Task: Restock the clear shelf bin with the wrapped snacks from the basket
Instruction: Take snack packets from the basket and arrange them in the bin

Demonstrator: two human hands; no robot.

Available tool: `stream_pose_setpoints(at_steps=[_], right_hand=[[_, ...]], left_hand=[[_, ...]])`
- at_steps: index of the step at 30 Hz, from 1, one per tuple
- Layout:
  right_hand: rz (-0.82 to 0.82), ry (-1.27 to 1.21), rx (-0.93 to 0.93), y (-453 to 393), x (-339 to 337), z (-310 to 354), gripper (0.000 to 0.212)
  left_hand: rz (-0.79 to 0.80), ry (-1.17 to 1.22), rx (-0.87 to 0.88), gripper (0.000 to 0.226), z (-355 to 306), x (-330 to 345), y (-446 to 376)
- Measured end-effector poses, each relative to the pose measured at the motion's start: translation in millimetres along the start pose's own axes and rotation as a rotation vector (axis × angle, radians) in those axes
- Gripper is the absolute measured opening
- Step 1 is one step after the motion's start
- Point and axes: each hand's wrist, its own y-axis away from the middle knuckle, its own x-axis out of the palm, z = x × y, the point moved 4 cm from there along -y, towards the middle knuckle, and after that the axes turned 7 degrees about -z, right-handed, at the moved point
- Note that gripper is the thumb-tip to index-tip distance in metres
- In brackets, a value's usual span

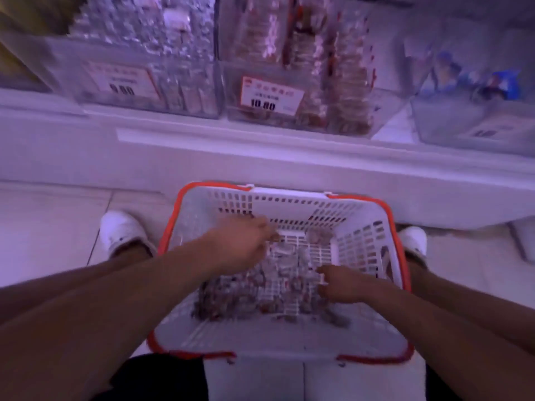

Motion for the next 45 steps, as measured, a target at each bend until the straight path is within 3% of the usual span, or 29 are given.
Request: stream_pose_setpoints(at_steps=[2,4,9,14,23,25,28,33,39,43,44,45], right_hand=[[0.003,0.029,0.070,-17,29,-25,0.060],[-0.057,0.059,0.102,-30,56,-41,0.071],[0.024,0.058,0.117,-48,121,-64,0.099],[-0.023,-0.021,0.005,-69,116,-79,0.078],[0.135,0.121,-0.113,-93,101,-64,0.101],[0.148,0.080,-0.066,-90,101,-66,0.091],[0.125,0.038,-0.037,-87,97,-71,0.057],[0.050,0.174,-0.102,-82,94,-76,0.072],[-0.006,0.178,-0.100,-84,116,-90,0.054],[-0.024,0.055,-0.117,-85,121,-79,0.013],[-0.046,-0.031,-0.144,-87,117,-71,0.010],[-0.072,-0.167,-0.122,-91,116,-64,0.026]], left_hand=[[0.274,-0.105,-0.093,0.051,23,60,16],[0.388,-0.126,-0.222,0.057,39,105,31],[0.450,-0.021,-0.284,0.077,26,195,47],[0.488,0.129,-0.311,0.084,2,232,26],[0.409,-0.102,-0.203,0.045,3,244,36],[0.387,-0.093,-0.190,0.046,7,242,37],[0.343,-0.068,-0.120,0.051,-5,238,27],[0.375,0.020,-0.135,0.040,-52,254,5],[0.459,0.329,-0.451,0.046,-65,274,0],[0.447,0.421,-0.503,0.032,-65,284,1],[0.421,0.436,-0.518,0.030,-64,286,1],[0.398,0.465,-0.549,0.029,-62,288,1]])
